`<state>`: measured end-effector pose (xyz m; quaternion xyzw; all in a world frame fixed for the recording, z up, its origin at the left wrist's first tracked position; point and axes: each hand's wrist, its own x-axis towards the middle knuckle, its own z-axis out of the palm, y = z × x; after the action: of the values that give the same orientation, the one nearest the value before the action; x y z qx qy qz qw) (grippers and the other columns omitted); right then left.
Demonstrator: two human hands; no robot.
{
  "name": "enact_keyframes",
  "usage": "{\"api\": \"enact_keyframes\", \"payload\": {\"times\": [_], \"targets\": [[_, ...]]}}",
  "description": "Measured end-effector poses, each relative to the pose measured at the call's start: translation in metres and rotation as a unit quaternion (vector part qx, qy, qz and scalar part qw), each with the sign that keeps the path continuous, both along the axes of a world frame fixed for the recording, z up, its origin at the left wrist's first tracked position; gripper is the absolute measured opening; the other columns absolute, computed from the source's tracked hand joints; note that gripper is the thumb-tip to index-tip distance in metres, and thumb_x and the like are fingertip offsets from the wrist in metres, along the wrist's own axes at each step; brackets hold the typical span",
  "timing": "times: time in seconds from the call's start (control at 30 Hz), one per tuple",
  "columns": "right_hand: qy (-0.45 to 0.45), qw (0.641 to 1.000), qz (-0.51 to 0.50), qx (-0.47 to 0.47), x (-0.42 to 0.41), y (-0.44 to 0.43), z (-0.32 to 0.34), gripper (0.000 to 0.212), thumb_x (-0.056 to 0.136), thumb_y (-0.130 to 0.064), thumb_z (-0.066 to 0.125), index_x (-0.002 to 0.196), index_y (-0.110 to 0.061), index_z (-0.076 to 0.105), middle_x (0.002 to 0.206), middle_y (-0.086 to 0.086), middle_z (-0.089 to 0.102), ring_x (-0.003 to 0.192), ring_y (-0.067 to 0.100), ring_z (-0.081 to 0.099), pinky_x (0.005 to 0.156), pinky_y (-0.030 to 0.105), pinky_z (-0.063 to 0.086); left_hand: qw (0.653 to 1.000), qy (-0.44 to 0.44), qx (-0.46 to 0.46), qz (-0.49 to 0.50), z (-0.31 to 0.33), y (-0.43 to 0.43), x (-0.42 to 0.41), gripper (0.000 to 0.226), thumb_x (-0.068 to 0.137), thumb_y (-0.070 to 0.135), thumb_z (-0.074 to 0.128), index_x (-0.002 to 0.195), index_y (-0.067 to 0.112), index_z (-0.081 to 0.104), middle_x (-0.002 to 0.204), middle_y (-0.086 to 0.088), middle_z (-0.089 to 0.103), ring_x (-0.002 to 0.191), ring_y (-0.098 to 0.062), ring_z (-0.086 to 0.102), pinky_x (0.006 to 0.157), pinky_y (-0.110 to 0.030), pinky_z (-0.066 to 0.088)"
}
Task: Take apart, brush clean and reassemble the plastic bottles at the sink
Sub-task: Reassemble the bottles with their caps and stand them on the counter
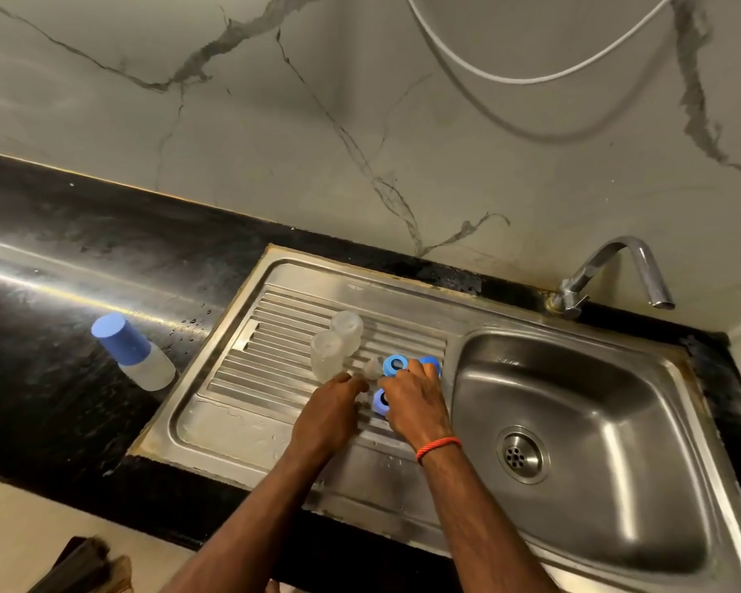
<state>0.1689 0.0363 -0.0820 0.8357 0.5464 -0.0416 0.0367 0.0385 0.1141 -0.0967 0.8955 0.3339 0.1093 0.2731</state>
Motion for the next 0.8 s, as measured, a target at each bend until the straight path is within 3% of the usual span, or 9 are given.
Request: {"api": "enact_keyframes", "payload": {"times": [0.1,0.27,0.43,0.57,0.63,0.8], "targets": [[-0.001,0.999,0.006,0.042,0.005,0.0,0.003,0.004,0.077,-0.02,0.073,0.078,-0.021,0.069,0.078,0.0,0.064,0.086,0.023,0.052,0.085,0.038,0.04,1.0,-0.002,-0.02,0.024,0.003,0.0,-0.001,0.03,0.089,0.006,0.068,0.117,0.016,0.069,0.117,-0.002,0.067,0.094,-0.019,0.066,0.078,-0.03,0.057],[0.033,0.995,-0.019,0.096,0.013,0.004,0.029,0.025,0.073,-0.029,0.07,0.098,-0.027,0.07,0.09,-0.004,0.068,0.095,0.022,0.051,0.084,0.035,0.032,0.996,-0.036,-0.063,0.05,0.005,0.011,-0.003,0.016,0.088,0.01,0.065,0.083,0.024,0.062,0.089,0.006,0.061,0.075,-0.012,0.059,0.066,-0.03,0.052],[0.12,0.982,-0.05,0.139,0.024,0.005,0.062,0.032,0.073,-0.03,0.076,0.103,-0.023,0.067,0.1,-0.001,0.068,0.096,0.023,0.057,0.083,0.03,0.041,0.975,-0.116,-0.183,0.041,0.016,0.015,-0.001,0.012,0.094,0.015,0.068,0.087,0.01,0.059,0.081,-0.006,0.07,0.073,-0.022,0.068,0.067,-0.039,0.056],[0.225,0.959,-0.067,0.16,0.029,0.005,0.082,0.039,0.073,-0.025,0.083,0.108,-0.022,0.065,0.102,-0.001,0.069,0.089,0.017,0.064,0.076,0.027,0.051,0.922,-0.199,-0.318,0.096,0.026,0.007,0.0,0.016,0.089,0.014,0.077,0.091,0.005,0.064,0.076,-0.018,0.073,0.069,-0.036,0.072,0.065,-0.05,0.062],[0.275,0.946,-0.067,0.16,0.03,0.003,0.093,0.043,0.072,-0.019,0.085,0.11,-0.02,0.065,0.102,0.0,0.069,0.089,0.016,0.065,0.08,0.029,0.056,0.893,-0.233,-0.369,0.108,0.034,0.004,0.001,0.022,0.081,0.016,0.085,0.089,0.004,0.068,0.077,-0.02,0.073,0.067,-0.035,0.071,0.068,-0.052,0.06],[0.348,0.922,-0.041,0.165,0.031,-0.003,0.119,0.049,0.072,-0.013,0.085,0.115,-0.022,0.065,0.103,-0.001,0.069,0.087,0.014,0.068,0.076,0.021,0.057,0.817,-0.308,-0.473,0.12,0.058,0.002,0.005,0.037,0.06,0.023,0.09,0.084,0.002,0.072,0.073,-0.018,0.071,0.066,-0.026,0.059,0.063,-0.034,0.05]]}}
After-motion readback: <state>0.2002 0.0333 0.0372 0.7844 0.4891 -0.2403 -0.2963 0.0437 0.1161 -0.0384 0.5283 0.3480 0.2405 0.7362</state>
